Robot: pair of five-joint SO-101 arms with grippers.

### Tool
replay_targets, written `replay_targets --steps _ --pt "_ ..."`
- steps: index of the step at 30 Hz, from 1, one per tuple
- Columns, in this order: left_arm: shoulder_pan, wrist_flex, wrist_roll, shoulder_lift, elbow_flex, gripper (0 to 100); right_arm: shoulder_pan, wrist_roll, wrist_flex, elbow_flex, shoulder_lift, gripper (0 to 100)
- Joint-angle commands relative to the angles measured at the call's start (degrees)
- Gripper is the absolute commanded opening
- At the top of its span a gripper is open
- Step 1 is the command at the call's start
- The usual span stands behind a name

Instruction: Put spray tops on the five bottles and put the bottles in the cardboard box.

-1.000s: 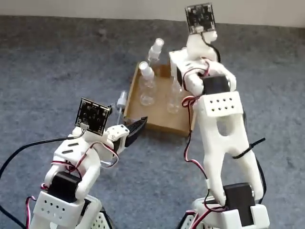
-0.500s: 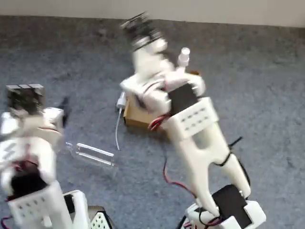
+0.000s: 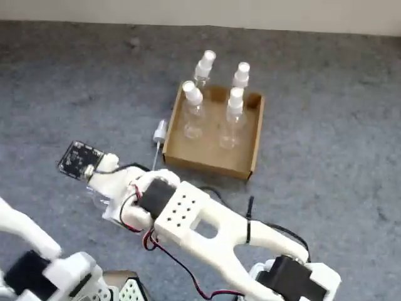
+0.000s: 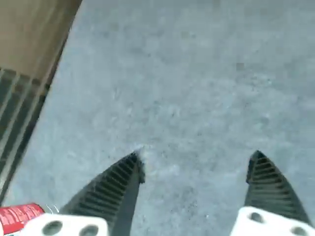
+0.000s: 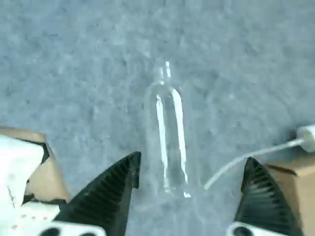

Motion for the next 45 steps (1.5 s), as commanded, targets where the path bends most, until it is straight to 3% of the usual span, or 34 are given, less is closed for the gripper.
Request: replay_targets --steps 1,12,15,17,21,26,33,35,40,45 --pt "-3.6 -0.2 -0.8 8.3 -7.9 28 -1.6 0.6 -7.5 3.5 2.2 27.0" --pt "-3.3 -0.3 -0.9 13.4 -8.7 28 -0.3 0.6 -8.8 -6.3 21.8 26.2" --pt "-3.2 -0.3 -0.9 13.5 -8.7 28 -0.5 0.6 -8.6 -6.9 23.4 13.8" --pt "-2.6 0.0 -0.9 13.5 -8.6 28 -0.4 0.6 -8.6 -6.9 22.3 0.5" --pt "-1.3 0.2 -0.8 13.5 -8.6 28 0.0 0.6 -3.5 -6.9 13.9 0.2" --pt "1.7 5.4 -0.5 13.0 -8.7 28 5.1 0.6 15.3 -6.9 -2.6 0.3" --pt "16.0 20.6 -0.2 13.0 -9.0 28 24.1 1.4 33.7 -7.0 -21.5 0.3" --pt "21.8 23.3 2.9 13.0 -9.0 28 31.0 4.9 37.2 -7.0 -24.7 0.3" --pt "37.5 23.1 12.7 13.2 -9.2 28 52.5 13.5 41.8 -6.6 -27.6 0.3" --pt "49.0 12.0 20.6 13.6 -9.0 28 74.8 22.1 32.8 -1.2 -24.7 0.3"
